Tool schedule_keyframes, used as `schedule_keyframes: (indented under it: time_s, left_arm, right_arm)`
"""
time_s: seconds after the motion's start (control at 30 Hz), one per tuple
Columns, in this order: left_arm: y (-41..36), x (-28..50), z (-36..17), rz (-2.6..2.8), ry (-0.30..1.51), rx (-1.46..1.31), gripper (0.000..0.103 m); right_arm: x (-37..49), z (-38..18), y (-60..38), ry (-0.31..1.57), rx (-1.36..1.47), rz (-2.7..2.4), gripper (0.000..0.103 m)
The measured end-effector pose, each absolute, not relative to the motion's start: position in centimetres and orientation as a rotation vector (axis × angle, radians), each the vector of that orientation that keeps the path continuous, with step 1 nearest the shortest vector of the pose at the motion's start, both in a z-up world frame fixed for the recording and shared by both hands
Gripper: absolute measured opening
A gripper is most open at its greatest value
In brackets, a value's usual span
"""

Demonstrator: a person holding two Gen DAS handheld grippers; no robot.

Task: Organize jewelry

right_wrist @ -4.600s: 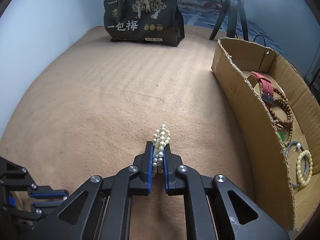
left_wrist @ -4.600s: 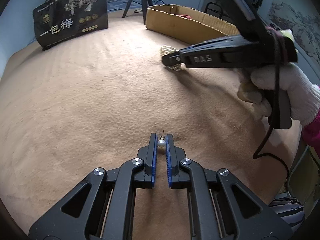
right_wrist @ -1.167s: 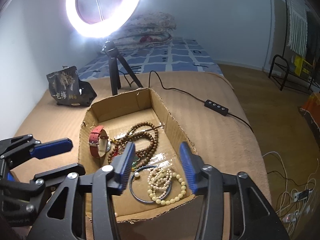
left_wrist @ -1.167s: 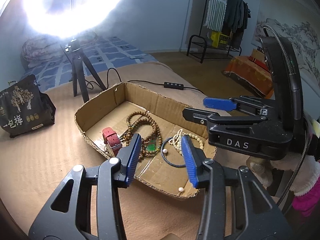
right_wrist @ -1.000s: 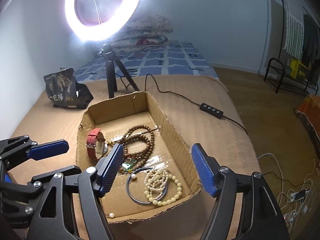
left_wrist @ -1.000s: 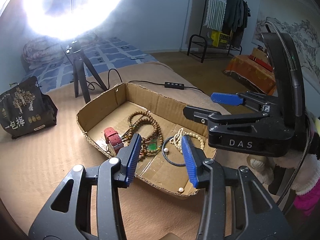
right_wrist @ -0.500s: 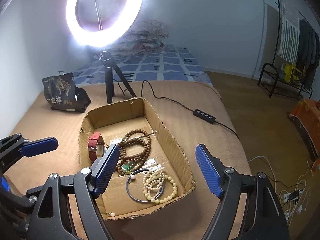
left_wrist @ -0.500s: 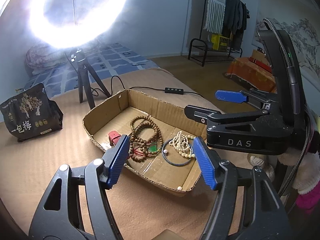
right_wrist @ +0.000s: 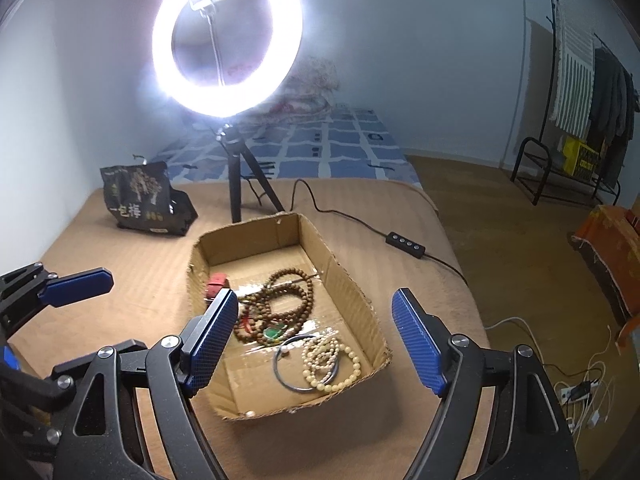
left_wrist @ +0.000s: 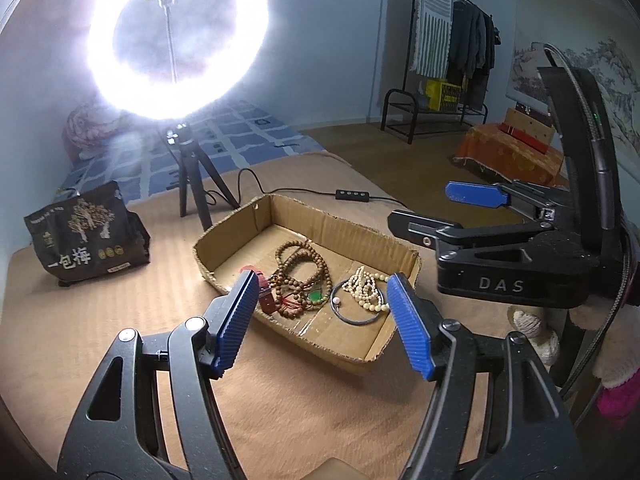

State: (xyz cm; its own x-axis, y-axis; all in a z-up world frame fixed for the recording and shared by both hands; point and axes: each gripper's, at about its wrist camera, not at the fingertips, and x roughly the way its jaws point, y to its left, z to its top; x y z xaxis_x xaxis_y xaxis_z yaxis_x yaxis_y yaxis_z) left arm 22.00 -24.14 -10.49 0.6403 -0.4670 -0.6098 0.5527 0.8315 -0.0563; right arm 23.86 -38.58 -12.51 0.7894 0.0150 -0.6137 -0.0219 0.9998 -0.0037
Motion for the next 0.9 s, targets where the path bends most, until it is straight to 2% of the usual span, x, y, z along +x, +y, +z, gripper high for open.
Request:
schedule_keyframes:
  time_s: [0.23,0.33,0.53,0.6,0.67,0.9]
  left_arm:
    - [-22.0,19.3,-7.9,-0.571,0.611,0.135,0.069]
    - [-20.8,17.8,-6.8,-0.564,0.583,0.140,0.076]
    - [-18.6,15.3,-5.0,-0.554,0.555,0.132,0.078]
    - [-17.7,14.3,-4.5,-0.541,0.540,0.134,0.082]
    - [-16.9,13.5,-4.1,-0.529,0.528,0.129,0.092]
    - [-15.2,12.0,-3.1,-0.506,0.516,0.123,0.094]
  right_arm:
    - [21.0,-10.1,-36.9,0.630,-0.033,0.016,0.080]
    - [19.6,-9.2,-36.2,0.614,-0.050,0.004,0.080]
    - [16.6,-7.6,-34.8,0.581,-0.076,-0.015,0.082]
    - [15.9,-7.2,-34.4,0.574,-0.088,-0.035,0.082]
    - [15.1,-6.8,-34.0,0.567,-0.103,-0.053,0.082]
    - [13.4,-5.6,-32.7,0.531,-0.137,-0.078,0.083]
